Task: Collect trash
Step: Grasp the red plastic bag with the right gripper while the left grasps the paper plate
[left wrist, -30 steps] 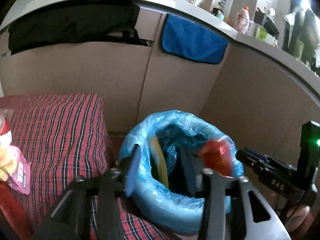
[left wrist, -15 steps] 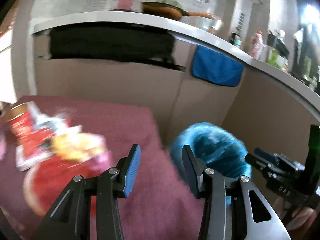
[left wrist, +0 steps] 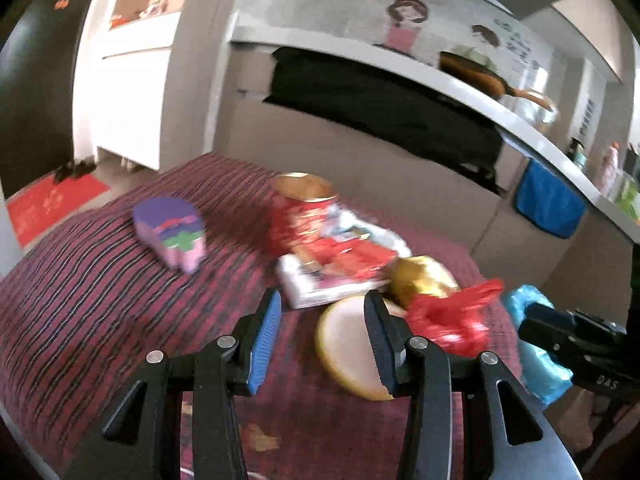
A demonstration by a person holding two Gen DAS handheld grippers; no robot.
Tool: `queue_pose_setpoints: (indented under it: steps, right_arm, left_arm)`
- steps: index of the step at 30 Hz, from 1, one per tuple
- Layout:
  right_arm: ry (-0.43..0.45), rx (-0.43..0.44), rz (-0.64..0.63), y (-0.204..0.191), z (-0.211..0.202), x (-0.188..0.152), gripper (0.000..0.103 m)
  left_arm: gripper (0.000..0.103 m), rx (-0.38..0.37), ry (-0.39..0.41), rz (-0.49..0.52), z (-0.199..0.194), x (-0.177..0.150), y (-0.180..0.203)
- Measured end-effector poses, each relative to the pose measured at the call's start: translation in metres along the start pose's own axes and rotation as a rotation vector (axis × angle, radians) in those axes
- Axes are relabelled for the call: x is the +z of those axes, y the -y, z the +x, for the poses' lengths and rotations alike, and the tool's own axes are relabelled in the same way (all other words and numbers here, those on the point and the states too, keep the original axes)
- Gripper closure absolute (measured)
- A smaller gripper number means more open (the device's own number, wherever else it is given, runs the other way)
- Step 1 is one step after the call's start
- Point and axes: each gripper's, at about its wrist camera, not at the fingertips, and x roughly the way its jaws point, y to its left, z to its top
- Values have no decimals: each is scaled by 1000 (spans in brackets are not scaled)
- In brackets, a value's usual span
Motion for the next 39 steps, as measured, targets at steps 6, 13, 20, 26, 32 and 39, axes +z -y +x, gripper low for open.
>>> queue_pose_setpoints:
  steps: [6,13,20,26,32,39]
  right_arm:
    - [-84,29,-132,-42,61,9,55]
    - [-69,-137,-221,-48,87,1,46]
    - [-18,-41,-163,-10,63,19,60]
    - [-60,38,-19,28,48,13,60]
    - [-29,31,107,37,29,-14,60]
    - [38,-8,89,26,-14,-46,61]
  left_arm:
    - [59,-30,-107,-54,21,-5,-33]
    - [59,-62,-174,-19,34,-8,-30]
    - [59,-108,-309,41,78,-5,1]
    - [59,-128,-350,61,93,-8,9]
    - [59,-151,-333,6,89,-18,18]
    - [59,-216,-287,-1,70,-20,56]
